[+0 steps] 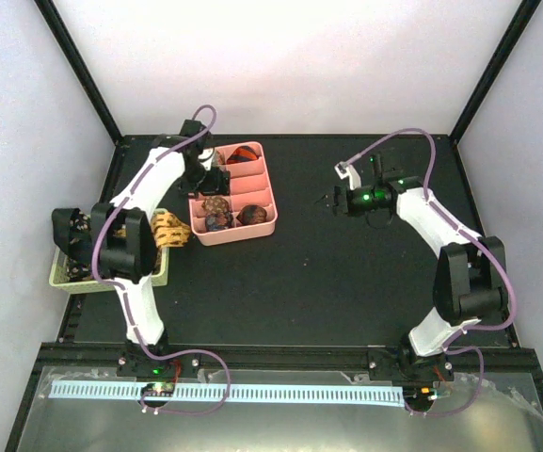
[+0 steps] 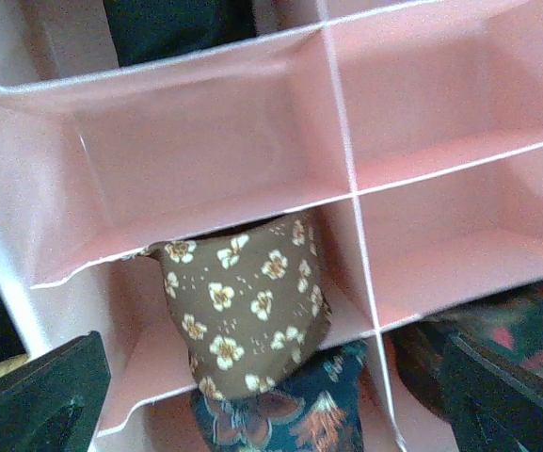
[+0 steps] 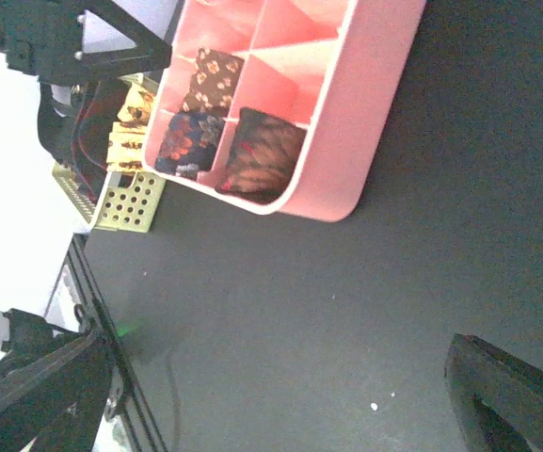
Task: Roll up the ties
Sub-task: Place the tie at the center of the board, then reset both arms
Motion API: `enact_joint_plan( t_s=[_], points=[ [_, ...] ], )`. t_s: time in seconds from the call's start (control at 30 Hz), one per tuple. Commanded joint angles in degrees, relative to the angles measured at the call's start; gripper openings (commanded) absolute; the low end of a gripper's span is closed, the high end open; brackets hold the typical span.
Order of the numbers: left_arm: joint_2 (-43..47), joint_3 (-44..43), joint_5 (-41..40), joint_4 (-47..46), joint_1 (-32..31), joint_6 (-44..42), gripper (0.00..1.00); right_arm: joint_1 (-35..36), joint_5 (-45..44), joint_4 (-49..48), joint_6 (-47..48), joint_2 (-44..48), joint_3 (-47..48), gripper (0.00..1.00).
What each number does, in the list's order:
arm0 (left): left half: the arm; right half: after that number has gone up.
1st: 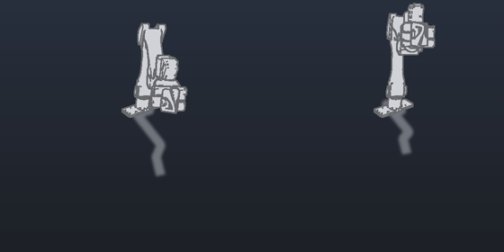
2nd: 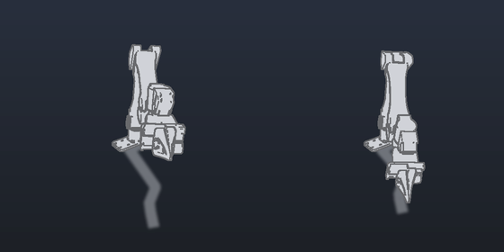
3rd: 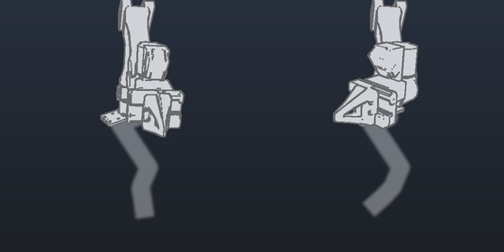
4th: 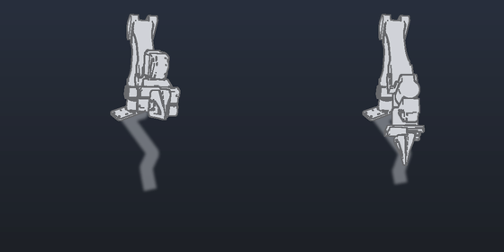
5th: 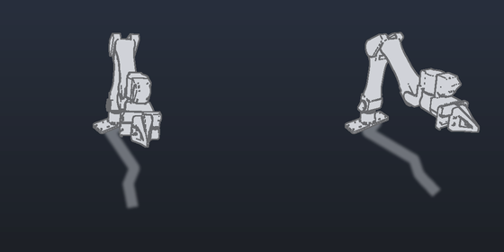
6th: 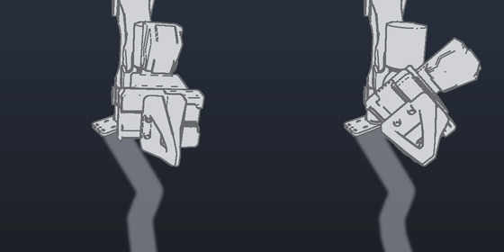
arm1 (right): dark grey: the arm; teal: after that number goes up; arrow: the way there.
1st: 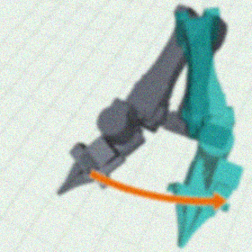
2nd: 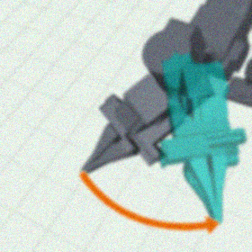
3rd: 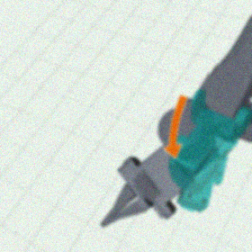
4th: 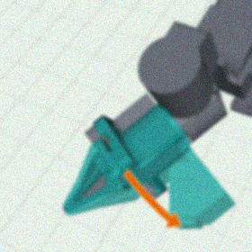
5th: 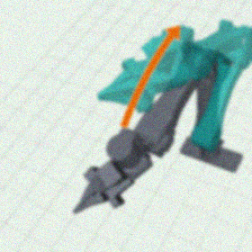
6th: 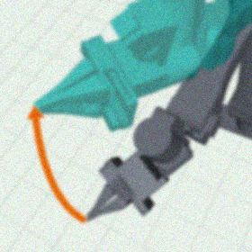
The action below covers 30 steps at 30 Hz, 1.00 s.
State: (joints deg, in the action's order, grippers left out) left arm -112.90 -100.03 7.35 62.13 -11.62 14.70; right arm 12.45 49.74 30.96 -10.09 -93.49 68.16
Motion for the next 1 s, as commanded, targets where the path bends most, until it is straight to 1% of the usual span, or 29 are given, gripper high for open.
enact_joint_plan(
  t_s=[0.0, 0.1, 0.13, 0.2, 0.37, 0.47, 0.53, 0.63, 0.7, 0.77, 0.87, 0.97],
  points=[
    [8.14, -0.64, 1.46, -1.96, -0.16, -5.32, 0.99, -0.74, -2.05, 3.69, 6.78, 0.99, 6.11, 1.00],
    [12.83, 0.23, -0.95, -7.96, -0.16, -10.12, 0.99, -2.21, -3.88, 5.97, 9.80, 0.70, 10.54, 1.00],
    [13.83, -0.21, -1.46, -9.84, -0.16, -13.91, 0.99, -2.95, -4.35, 6.23, 10.60, 0.87, 11.99, 1.00],
    [15.04, -2.06, -2.60, -12.49, -0.16, -18.06, 0.99, -4.66, -5.84, 6.64, 12.14, 1.18, 14.85, 1.00],
    [13.14, -11.70, -2.89, -10.23, -0.16, -26.56, 0.99, -9.95, -11.15, 6.82, 13.67, 2.84, 21.01, 1.00],
    [11.98, -14.29, 0.61, -9.93, -0.16, -29.52, 0.99, -13.51, -16.68, 7.20, 13.40, 4.83, 21.97, 1.00],
    [11.60, -14.76, 3.98, -10.38, -0.16, -30.20, 0.99, -16.32, -17.65, 6.80, 13.32, 6.92, 20.36, 1.00],
    [10.87, -12.97, 5.43, -11.47, -1.26, -29.69, 0.99, -20.50, -18.98, 7.21, 12.48, 9.84, 16.14, 1.00],
    [10.60, -10.63, 6.00, -11.34, -2.27, -30.58, 0.99, -23.65, -17.31, 8.58, 12.51, 11.82, 13.08, 1.00],
    [10.61, -7.45, 5.59, -11.99, -3.58, -29.81, 0.99, -26.12, -15.58, 10.69, 14.82, 13.64, 9.80, 1.00],
    [10.48, -3.74, 5.28, -11.13, -5.34, -28.88, 0.99, -27.73, -16.99, 12.63, 17.81, 16.94, 4.10, 1.00],
    [10.40, 1.44, 5.44, -12.08, -6.56, -26.80, 0.99, -27.92, -18.32, 13.12, 20.31, 20.38, -1.48, 1.00]
  ],
)
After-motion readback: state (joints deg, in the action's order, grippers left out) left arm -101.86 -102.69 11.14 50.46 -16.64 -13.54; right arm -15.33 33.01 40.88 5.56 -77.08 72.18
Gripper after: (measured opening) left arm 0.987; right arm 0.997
